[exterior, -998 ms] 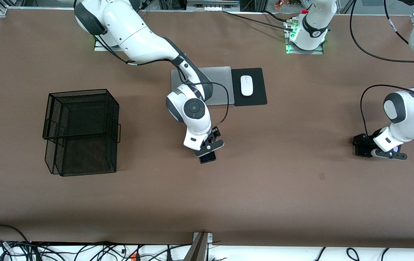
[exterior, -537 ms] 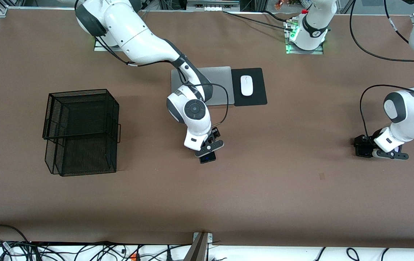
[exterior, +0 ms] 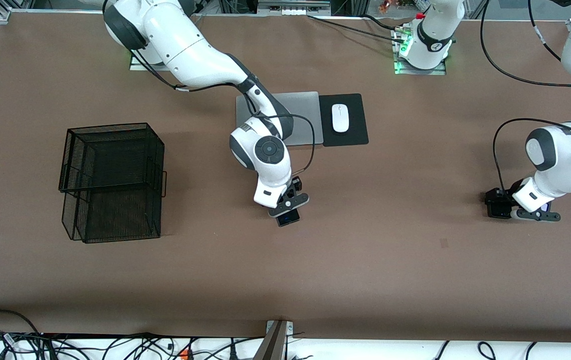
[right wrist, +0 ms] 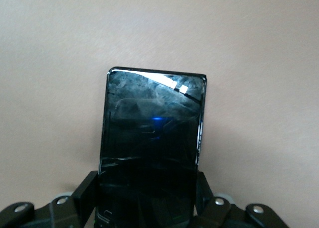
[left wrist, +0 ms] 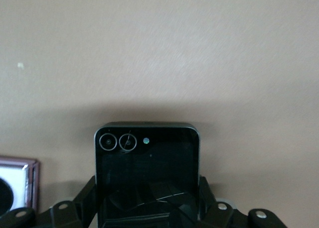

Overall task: Place phones with both arms
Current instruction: 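Carry the bar phone into the mesh basket while the left gripper lifts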

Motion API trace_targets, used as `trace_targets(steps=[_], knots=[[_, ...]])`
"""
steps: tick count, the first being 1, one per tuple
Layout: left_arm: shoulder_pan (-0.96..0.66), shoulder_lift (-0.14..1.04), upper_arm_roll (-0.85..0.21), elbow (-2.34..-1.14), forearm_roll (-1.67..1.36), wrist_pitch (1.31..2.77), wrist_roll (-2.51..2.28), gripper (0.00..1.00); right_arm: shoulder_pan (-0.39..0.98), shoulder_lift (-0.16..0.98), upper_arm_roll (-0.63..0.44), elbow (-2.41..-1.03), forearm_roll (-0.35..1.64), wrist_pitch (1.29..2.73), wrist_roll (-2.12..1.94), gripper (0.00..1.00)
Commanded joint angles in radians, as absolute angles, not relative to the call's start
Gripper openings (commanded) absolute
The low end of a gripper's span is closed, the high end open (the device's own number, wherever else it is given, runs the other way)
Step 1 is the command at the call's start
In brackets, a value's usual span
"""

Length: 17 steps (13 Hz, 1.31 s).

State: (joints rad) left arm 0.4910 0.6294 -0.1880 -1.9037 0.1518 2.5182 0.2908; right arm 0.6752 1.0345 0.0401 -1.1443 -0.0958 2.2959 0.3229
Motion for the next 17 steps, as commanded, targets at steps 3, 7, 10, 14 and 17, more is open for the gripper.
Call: trace_targets(steps=[3,7,10,14,17], knots=[[0.456,0.620,-0.187,-1.792,0.137,2.376,0.275,0.30,0.576,0.843,-0.003,-1.129,-0.103,2.090,0.336,0.00],[0.399,0.620,-0.184,-1.786,0.141,2.376,0.192,0.30,0.463,0.688,-0.049,-1.134,-0.113,1.854,0.334,0.00],[0.264,0.620,-0.183,-1.731,0.147,2.301,0.008,0.29,0.462,0.538,-0.197,-1.298,-0.112,1.821,0.208,0.00],[0.050,0.627,-0.175,-1.606,0.152,2.131,-0.262,0.29,0.462,0.330,-0.346,-1.601,-0.101,1.810,0.082,0.00],[-0.133,0.688,-0.173,-1.479,0.193,2.008,-0.496,0.26,0.462,0.209,-0.408,-1.794,-0.101,1.822,0.063,0.00]])
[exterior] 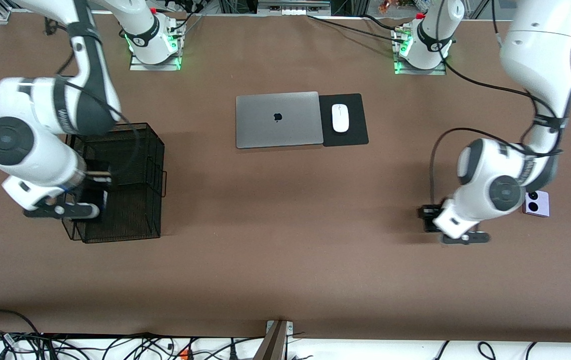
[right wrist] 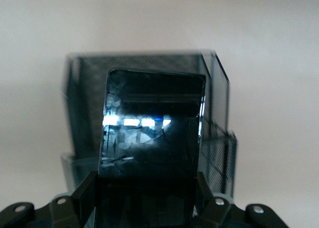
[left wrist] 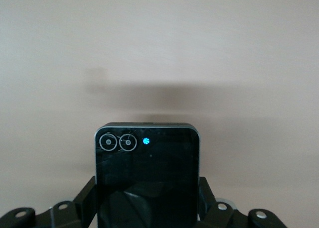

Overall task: Place phones with both arms
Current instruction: 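Carry the bar phone into the mesh basket while the left gripper lifts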

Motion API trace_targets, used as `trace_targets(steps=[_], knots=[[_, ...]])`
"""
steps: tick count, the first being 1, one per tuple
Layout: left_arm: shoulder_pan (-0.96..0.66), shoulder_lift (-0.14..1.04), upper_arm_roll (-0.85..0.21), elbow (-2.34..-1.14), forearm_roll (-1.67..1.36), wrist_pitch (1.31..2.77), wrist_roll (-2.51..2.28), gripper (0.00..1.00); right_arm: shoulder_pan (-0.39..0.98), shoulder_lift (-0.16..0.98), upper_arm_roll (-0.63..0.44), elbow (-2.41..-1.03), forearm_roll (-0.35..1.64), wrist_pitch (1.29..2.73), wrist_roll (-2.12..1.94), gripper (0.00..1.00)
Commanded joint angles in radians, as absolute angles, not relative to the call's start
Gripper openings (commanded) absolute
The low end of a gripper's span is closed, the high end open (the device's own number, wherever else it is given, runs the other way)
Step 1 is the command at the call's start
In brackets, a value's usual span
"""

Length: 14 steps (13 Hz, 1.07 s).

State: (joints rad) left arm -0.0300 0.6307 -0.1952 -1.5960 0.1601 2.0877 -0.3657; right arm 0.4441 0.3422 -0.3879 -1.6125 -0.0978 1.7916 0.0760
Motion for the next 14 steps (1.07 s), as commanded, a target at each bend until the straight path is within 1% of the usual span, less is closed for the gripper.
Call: trace_targets(steps=[1,3,4,5,7,10,12,14], knots=[[-0.188,0.719,-0.173,-1.430,0.192,1.981,-0.568,0.26,0.462,0.174,-0.429,-1.863,-0.101,1.868,0.020,0.00],[-0.277,0.758,-0.173,-1.393,0.183,1.971,-0.673,0.25,0.462,0.118,-0.489,-1.986,-0.101,1.984,-0.136,0.00],[-0.311,0.774,-0.175,-1.387,0.180,1.974,-0.714,0.24,0.462,0.117,-0.514,-2.005,-0.100,1.994,-0.176,0.00],[-0.352,0.794,-0.175,-1.353,0.178,1.977,-0.754,0.24,0.462,0.121,-0.521,-2.016,-0.100,2.002,-0.199,0.00],[-0.428,0.874,-0.175,-1.240,0.176,1.974,-0.854,0.23,0.462,0.124,-0.523,-2.058,-0.098,2.066,-0.210,0.00],[-0.489,0.974,-0.175,-1.082,0.176,1.974,-0.920,0.22,0.462,0.138,-0.522,-2.079,-0.092,2.109,-0.261,0.00],[-0.527,1.008,-0.175,-1.033,0.176,1.986,-0.917,0.22,0.462,0.144,-0.522,-2.088,-0.069,2.114,-0.262,0.00],[-0.566,1.023,-0.178,-1.017,0.176,2.051,-0.914,0.22,0.462,0.153,-0.522,-2.094,-0.058,2.135,-0.262,0.00]])
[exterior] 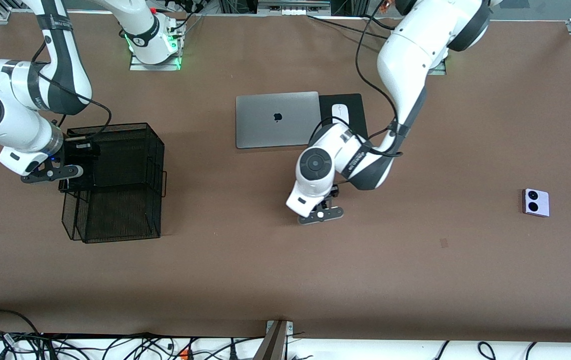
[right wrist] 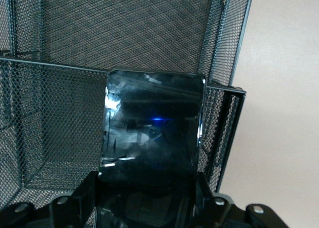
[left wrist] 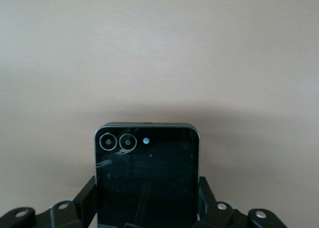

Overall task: Place phones with both arms
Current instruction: 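Release the bar phone in the basket while the left gripper lowers flip phone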

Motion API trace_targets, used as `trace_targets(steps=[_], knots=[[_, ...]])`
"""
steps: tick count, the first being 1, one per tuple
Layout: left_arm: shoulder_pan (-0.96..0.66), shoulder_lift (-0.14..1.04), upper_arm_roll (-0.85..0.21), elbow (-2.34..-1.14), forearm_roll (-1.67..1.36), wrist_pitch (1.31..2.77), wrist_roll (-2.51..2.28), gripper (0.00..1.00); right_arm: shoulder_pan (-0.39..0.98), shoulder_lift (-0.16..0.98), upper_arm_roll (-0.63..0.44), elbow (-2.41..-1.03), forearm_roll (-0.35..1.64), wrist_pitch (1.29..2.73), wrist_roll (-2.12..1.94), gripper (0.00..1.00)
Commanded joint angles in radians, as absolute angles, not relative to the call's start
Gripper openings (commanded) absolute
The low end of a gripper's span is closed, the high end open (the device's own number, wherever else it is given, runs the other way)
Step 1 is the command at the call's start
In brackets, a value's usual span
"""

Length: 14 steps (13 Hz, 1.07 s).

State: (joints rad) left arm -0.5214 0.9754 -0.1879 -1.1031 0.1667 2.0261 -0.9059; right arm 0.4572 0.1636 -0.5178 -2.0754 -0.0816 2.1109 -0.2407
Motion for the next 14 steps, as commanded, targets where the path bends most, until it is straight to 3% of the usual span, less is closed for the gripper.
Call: trace_targets(steps=[1,5,10,11,12,13,14], knots=[[-0.590,1.034,-0.178,-1.019,0.176,2.100,-0.910,0.22,0.462,0.161,-0.522,-2.094,-0.039,2.149,-0.262,0.00],[-0.618,1.083,-0.173,-1.015,0.178,2.233,-0.858,0.21,0.462,0.189,-0.522,-2.092,0.015,2.207,-0.259,0.00],[-0.618,1.126,-0.157,-1.005,0.181,2.287,-0.841,0.20,0.460,0.210,-0.522,-2.085,0.026,2.220,-0.258,0.00],[-0.617,1.132,-0.156,-0.996,0.179,2.287,-0.841,0.25,0.460,0.210,-0.522,-2.082,0.026,2.220,-0.258,0.10],[-0.617,1.134,-0.156,-0.996,0.179,2.289,-0.842,0.44,0.460,0.210,-0.522,-2.082,0.026,2.218,-0.255,0.40],[-0.615,1.134,-0.156,-0.994,0.179,2.290,-0.844,0.99,0.460,0.210,-0.522,-2.082,0.028,2.220,-0.247,0.71],[-0.612,1.134,-0.156,-0.994,0.178,2.298,-0.848,1.00,0.460,0.210,-0.522,-2.082,0.047,2.220,-0.247,0.85]])
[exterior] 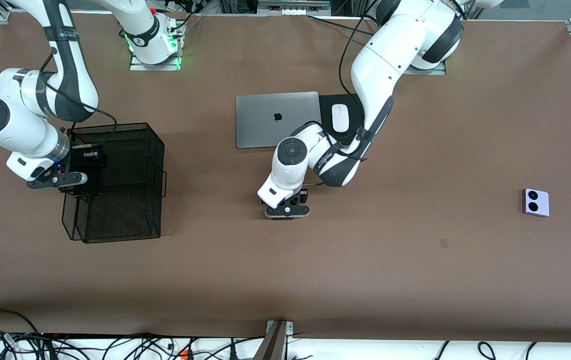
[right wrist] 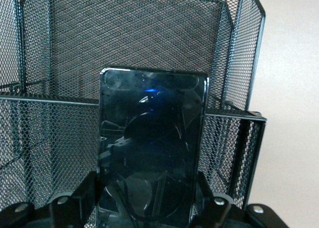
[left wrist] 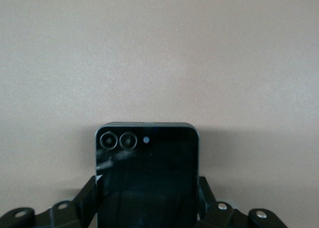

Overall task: Place phones with both arms
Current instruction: 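Release the bar phone in the basket while the left gripper lowers flip phone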

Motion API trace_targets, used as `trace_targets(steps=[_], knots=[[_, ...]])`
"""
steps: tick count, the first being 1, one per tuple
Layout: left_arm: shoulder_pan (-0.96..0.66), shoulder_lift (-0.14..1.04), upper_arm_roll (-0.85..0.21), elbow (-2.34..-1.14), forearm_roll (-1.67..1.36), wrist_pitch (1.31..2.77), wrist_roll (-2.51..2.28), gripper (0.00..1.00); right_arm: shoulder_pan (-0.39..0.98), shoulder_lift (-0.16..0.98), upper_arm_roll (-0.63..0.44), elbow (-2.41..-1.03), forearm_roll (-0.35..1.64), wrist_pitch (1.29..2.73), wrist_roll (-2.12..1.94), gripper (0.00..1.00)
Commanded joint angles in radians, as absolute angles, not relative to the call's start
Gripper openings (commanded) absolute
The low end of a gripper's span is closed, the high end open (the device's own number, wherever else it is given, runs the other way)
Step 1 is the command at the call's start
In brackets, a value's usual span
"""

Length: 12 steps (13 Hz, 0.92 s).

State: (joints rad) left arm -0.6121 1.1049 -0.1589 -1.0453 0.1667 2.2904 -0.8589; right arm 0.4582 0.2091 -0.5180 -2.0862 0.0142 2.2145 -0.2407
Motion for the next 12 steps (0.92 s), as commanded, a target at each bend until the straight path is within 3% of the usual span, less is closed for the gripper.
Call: trace_targets(steps=[1,7,12], knots=[[-0.612,1.131,-0.156,-0.996,0.178,2.298,-0.851,1.00,0.460,0.210,-0.522,-2.082,0.067,2.218,-0.248,0.99],[-0.551,1.024,-0.173,-0.996,0.172,2.061,-0.789,1.00,0.463,0.207,-0.519,-2.024,0.067,2.195,-0.248,1.00],[-0.387,0.868,-0.173,-1.022,0.126,1.786,-0.527,1.00,0.521,0.216,-0.509,-1.852,0.162,2.060,-0.198,0.99]])
